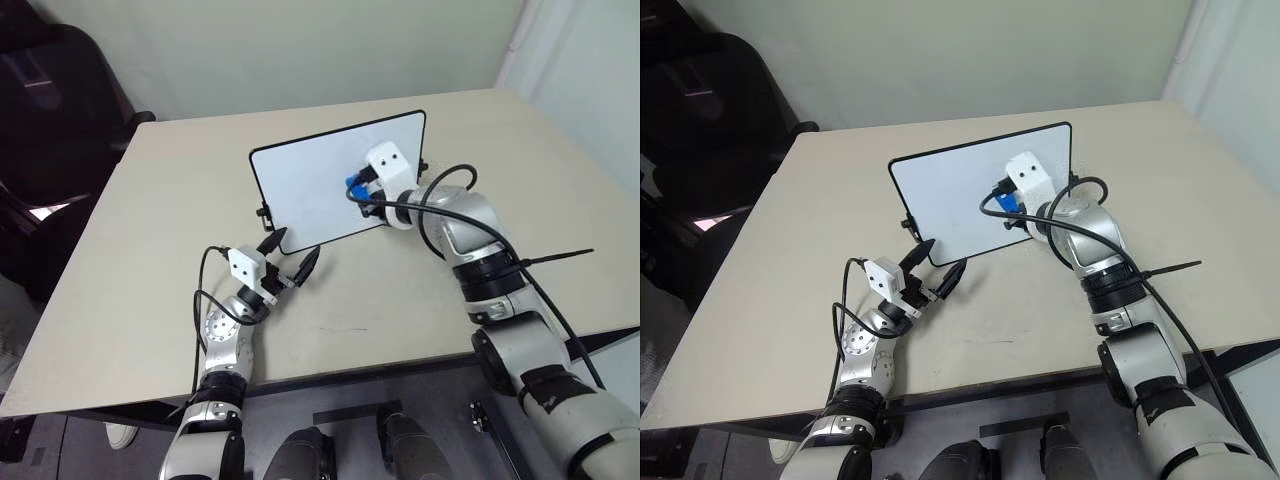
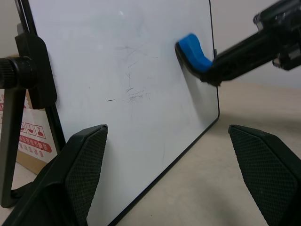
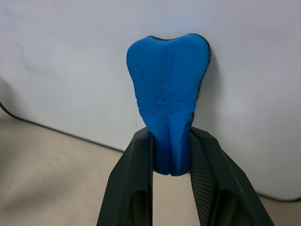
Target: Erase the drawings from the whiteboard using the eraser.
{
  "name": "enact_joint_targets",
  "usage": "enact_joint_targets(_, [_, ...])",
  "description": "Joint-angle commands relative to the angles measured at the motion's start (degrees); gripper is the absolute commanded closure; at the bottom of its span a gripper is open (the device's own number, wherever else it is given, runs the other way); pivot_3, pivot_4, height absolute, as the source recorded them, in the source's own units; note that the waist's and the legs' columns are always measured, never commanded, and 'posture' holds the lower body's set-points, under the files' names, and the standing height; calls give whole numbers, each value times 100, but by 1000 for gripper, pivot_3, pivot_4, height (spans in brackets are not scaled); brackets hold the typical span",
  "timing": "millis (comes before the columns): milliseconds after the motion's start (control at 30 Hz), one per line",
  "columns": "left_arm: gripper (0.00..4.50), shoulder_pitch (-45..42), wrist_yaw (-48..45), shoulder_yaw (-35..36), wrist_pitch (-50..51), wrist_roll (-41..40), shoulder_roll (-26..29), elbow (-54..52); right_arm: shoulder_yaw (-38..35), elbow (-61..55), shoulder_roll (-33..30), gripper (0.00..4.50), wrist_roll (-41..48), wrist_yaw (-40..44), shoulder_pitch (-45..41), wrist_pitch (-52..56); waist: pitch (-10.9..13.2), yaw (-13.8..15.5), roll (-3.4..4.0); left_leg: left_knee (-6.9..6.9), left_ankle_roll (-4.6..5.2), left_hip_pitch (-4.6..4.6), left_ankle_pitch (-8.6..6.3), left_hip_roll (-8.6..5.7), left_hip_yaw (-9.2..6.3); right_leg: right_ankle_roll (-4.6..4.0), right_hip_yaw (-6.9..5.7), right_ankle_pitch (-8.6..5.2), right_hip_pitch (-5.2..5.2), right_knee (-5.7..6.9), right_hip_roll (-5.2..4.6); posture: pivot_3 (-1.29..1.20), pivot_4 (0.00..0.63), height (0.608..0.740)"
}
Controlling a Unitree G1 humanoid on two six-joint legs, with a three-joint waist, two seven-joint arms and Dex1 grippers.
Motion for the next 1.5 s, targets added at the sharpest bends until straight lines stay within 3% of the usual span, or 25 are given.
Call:
enact_joint_targets(33, [0, 117, 33, 0, -106, -78, -109, 133, -34, -54, -67, 3478, -79, -41, -25, -40, 0, 0, 0, 0, 0, 0, 0, 0, 0, 0, 0, 0, 0, 0, 0, 0, 150, 726])
enact_joint_targets(367, [0, 161, -2, -10, -61, -111, -110, 41, 187, -581, -522, 3478, -164, 113, 420, 254, 0, 7, 0, 0, 0, -1, 0, 0, 0, 4, 0, -2, 2, -1, -1, 0, 150, 726])
enact_joint_targets(567, [0, 165, -23, -25, -66, -106, -135, 63, -425, -1972, -921, 3478, 176, 122, 841, 1119, 0, 12, 0, -2, 0, -2, 0, 0, 0, 7, 0, -4, 2, -1, 1, 0, 150, 726])
enact_joint_targets(767, [0, 210, -44, -37, -46, -100, -155, 28, -1249, -3544, -1491, 3478, 734, 315, 2022, 2190, -3, 43, -3, 2, 13, 15, -5, -1, -2, 33, 1, -27, 34, -7, 0, 0, 150, 726])
enact_joint_targets(967, [0, 131, -101, -47, -6, -103, -159, 147, -1491, -3802, -1863, 3478, 901, 247, 3182, 2191, -1, 27, -5, 1, 13, 17, -6, -1, 0, 87, 4, -62, 36, -5, 0, 0, 150, 726])
enact_joint_targets(1200, [0, -35, -134, -78, -47, -48, -215, 425, -2044, -4151, -1662, 1183, 1074, 135, 3418, 1356, 0, 30, -7, 7, 15, 40, -6, -6, -1, 94, 10, -59, 65, -9, -2, 0, 150, 726])
enact_joint_targets(1300, [0, -57, -112, -91, -86, -17, -263, 479, -2575, -4583, -1385, 224, 1255, 360, 4009, -169, -3, 79, -3, 7, 17, 41, -5, -7, -9, 97, 10, -61, 70, -10, 0, 0, 150, 726])
enact_joint_targets(1500, [0, -31, -89, -84, -104, -16, -302, 443, -2988, -4867, -714, 224, 1798, 373, 4605, -1538, -4, 85, 0, 5, 22, 44, -9, -10, -11, 103, 12, -70, 77, -10, 0, 0, 150, 726])
